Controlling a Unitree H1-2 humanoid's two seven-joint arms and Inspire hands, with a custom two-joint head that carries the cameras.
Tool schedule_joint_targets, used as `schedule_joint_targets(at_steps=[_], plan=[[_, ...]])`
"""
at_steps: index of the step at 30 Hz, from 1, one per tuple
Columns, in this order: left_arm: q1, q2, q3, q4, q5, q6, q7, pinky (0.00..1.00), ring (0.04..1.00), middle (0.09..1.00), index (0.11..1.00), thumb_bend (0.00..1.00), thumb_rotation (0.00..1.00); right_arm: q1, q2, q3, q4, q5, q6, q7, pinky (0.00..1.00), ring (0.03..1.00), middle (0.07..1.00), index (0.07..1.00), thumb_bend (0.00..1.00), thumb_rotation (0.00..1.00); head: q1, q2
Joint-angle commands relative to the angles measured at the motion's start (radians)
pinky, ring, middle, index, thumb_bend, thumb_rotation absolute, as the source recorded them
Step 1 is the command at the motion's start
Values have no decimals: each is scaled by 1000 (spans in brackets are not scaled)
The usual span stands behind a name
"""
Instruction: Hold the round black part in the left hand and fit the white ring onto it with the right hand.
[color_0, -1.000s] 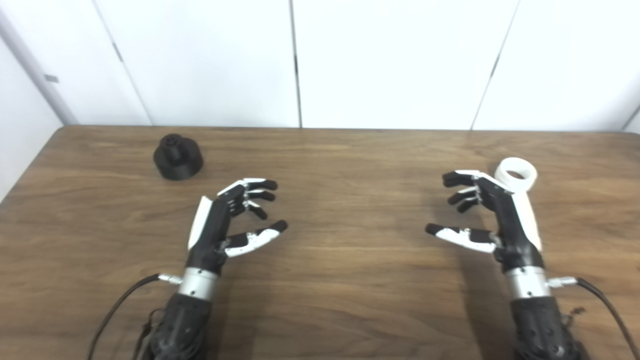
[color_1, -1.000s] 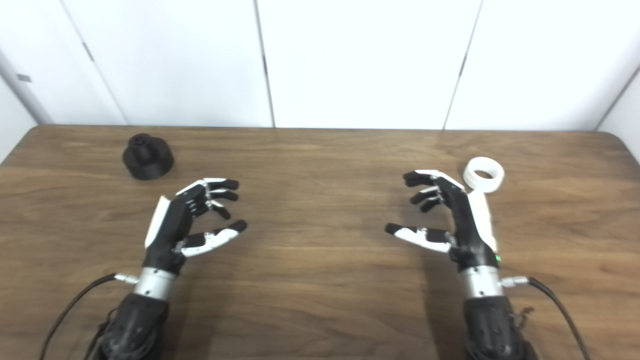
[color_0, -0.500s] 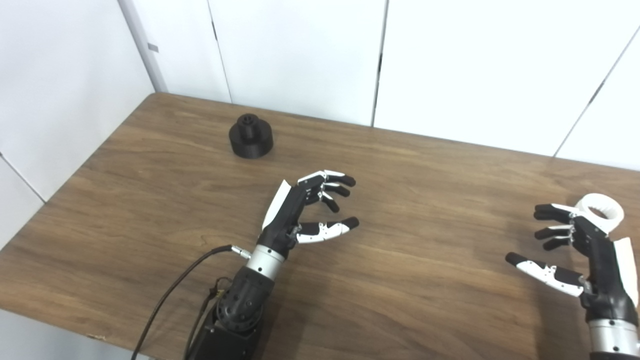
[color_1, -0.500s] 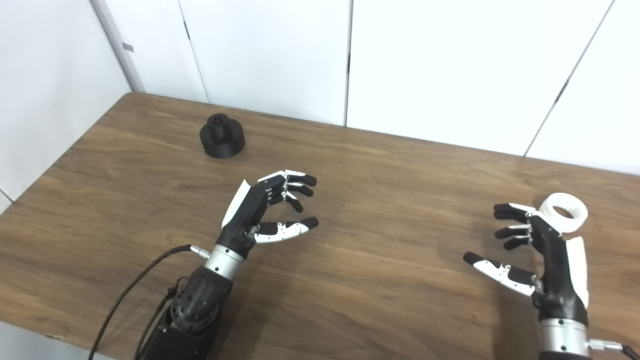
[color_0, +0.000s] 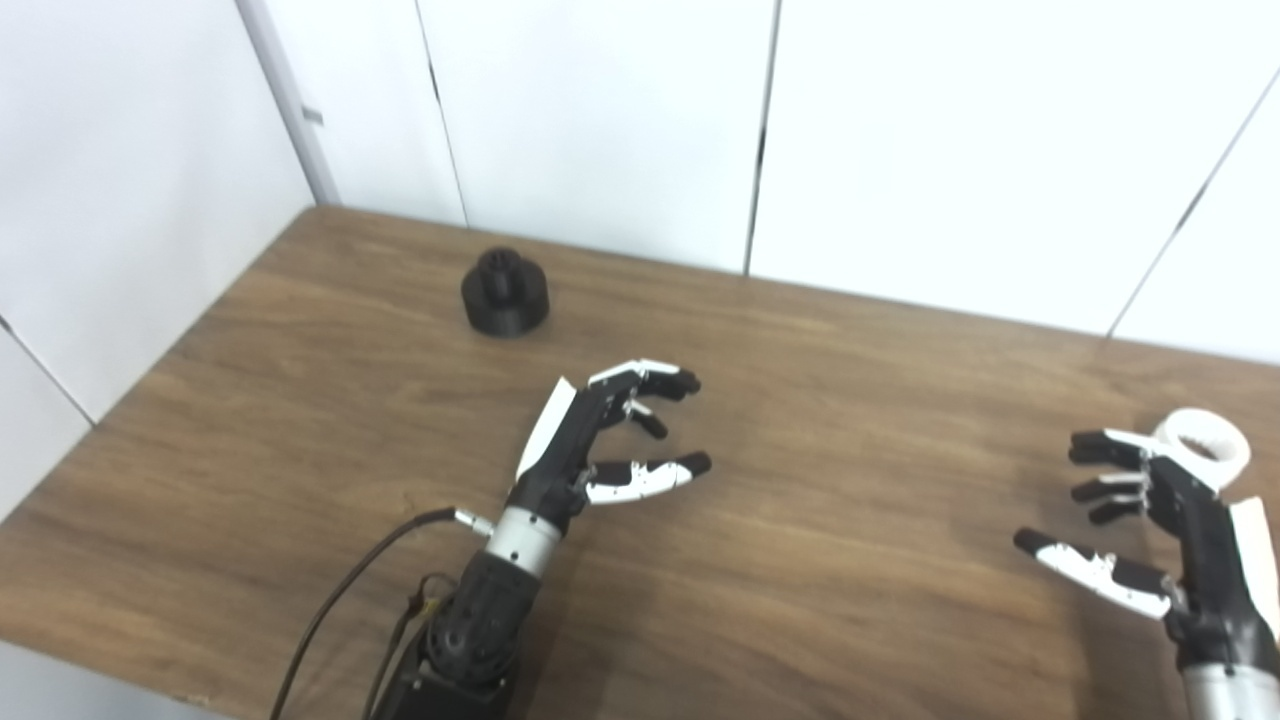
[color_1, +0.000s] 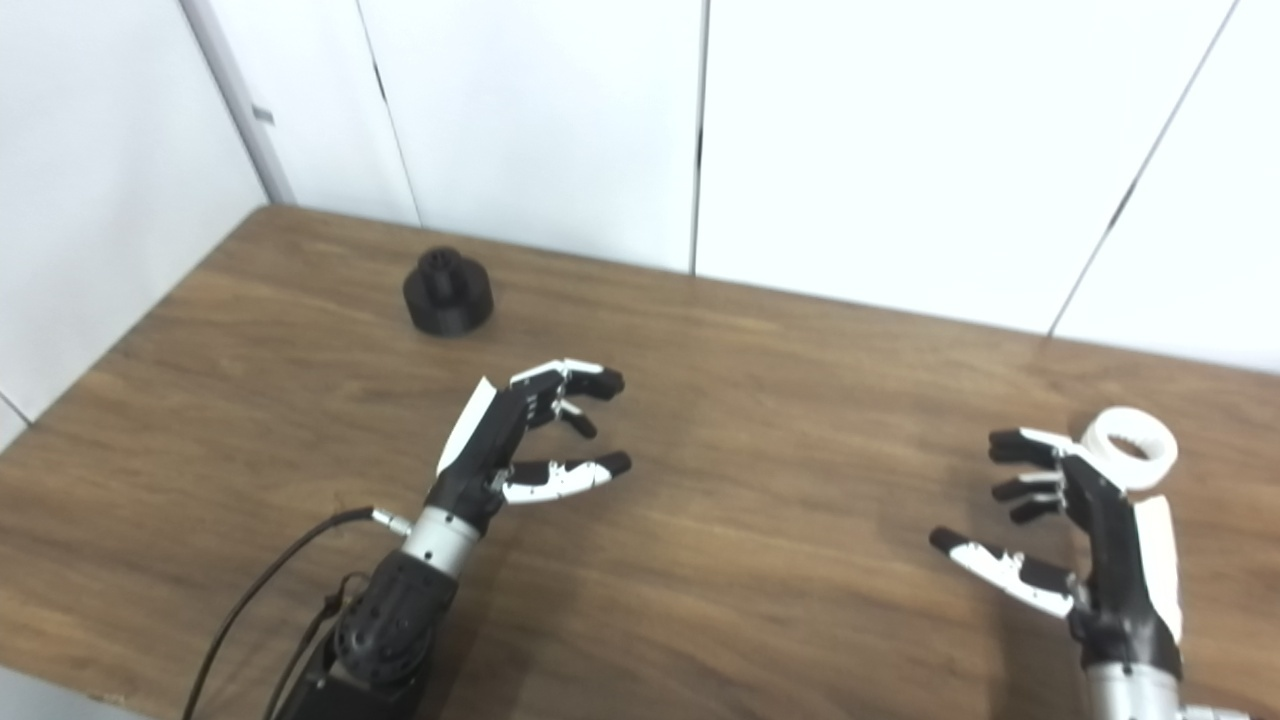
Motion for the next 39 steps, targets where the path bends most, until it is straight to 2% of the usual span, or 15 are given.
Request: schedule_joint_targets(at_steps=[1,5,9,16,23,26,31,36,39], plan=[[-47,17,11,-50,42,8,30,582,755,754,635,781,113,-29,-16,-8,-18,9,-22,-3,434,540,655,662,709,2,2,-1],[-67,50,23,-70,77,46,30,625,776,770,647,780,159,-30,-17,-9,-13,9,-29,-4,429,535,654,662,709,0,2,-3],[-93,85,37,-75,53,69,15,635,775,777,650,773,129,-30,-18,-10,-12,10,-29,-2,431,535,654,663,707,0,4,-4],[-139,157,55,-92,148,139,34,673,780,772,645,783,174,-29,-23,-11,-5,17,-34,1,437,543,663,665,703,10,5,-8],[-182,199,75,-96,224,173,65,649,766,760,627,783,157,-27,-30,-13,2,26,-40,3,443,547,666,665,705,0,8,-10],[-199,216,85,-105,252,211,63,690,789,783,639,784,182,-25,-31,-14,3,27,-40,1,439,543,665,662,708,0,9,-9],[-229,235,107,-93,255,243,67,732,824,803,642,793,171,-25,-34,-13,8,27,-51,-1,441,551,668,660,707,0,8,-8],[-247,256,117,-73,260,248,84,710,823,815,651,806,177,-21,-33,-15,-1,27,-40,1,446,557,671,661,711,0,9,-6],[-261,265,120,-70,276,287,82,725,837,824,655,805,161,-18,-34,-16,-3,30,-41,2,446,557,672,660,712,0,8,-5]])
